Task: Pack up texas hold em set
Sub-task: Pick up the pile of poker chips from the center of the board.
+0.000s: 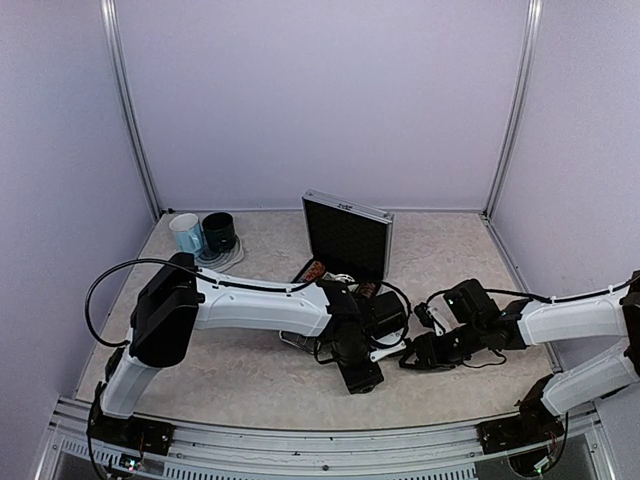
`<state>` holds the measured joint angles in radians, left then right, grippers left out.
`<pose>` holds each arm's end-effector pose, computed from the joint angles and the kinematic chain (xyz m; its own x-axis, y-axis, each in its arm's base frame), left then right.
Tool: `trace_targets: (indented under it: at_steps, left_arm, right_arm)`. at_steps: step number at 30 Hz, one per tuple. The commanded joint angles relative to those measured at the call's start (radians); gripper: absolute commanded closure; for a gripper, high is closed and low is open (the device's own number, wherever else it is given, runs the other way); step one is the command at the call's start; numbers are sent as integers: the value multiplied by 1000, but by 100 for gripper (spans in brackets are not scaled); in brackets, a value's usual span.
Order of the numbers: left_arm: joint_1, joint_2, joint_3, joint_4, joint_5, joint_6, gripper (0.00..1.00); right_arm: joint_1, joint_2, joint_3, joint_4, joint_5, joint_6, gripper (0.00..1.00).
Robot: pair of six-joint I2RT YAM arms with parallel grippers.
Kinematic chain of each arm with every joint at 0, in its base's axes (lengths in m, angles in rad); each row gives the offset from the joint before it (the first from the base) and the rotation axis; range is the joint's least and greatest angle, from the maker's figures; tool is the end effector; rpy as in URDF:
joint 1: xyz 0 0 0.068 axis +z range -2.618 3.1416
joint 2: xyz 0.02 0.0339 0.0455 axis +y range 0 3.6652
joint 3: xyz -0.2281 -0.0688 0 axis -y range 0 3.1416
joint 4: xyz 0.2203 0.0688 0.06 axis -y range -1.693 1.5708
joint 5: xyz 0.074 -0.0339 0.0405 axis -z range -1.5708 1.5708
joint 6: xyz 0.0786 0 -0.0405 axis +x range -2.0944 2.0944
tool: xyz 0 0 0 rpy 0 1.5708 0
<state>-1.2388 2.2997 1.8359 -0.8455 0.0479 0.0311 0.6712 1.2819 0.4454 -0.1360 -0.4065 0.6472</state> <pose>0.1383 -0.4127 0.0914 -0.2852 0.9226 -0.2598 0.9577 0.2853 -0.0382 0.1604 0.1671 0.0880 -0.9658 -0.0598 -0.2523 -0.2047 0.7732 0.6003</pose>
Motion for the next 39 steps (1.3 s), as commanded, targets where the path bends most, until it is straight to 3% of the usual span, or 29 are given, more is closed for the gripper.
trace_targets:
  at_steps: [1,5,18,39]
  left_arm:
    - [-18,50,25,7,-30,6,38]
    - [-21,65,26,-4,-39,7,47]
    - [-18,27,-18,51,-70,3,60]
    - [-5,-70,-40,100,-54,-2,56]
  right_arm:
    - [-2,-32,-10,-8,-12,-15,45]
    - [-5,-34,-7,-16,-11,-19,45]
    - [-7,8,6,15,-41,-20,45]
    - [14,30,7,78,-64,11,45]
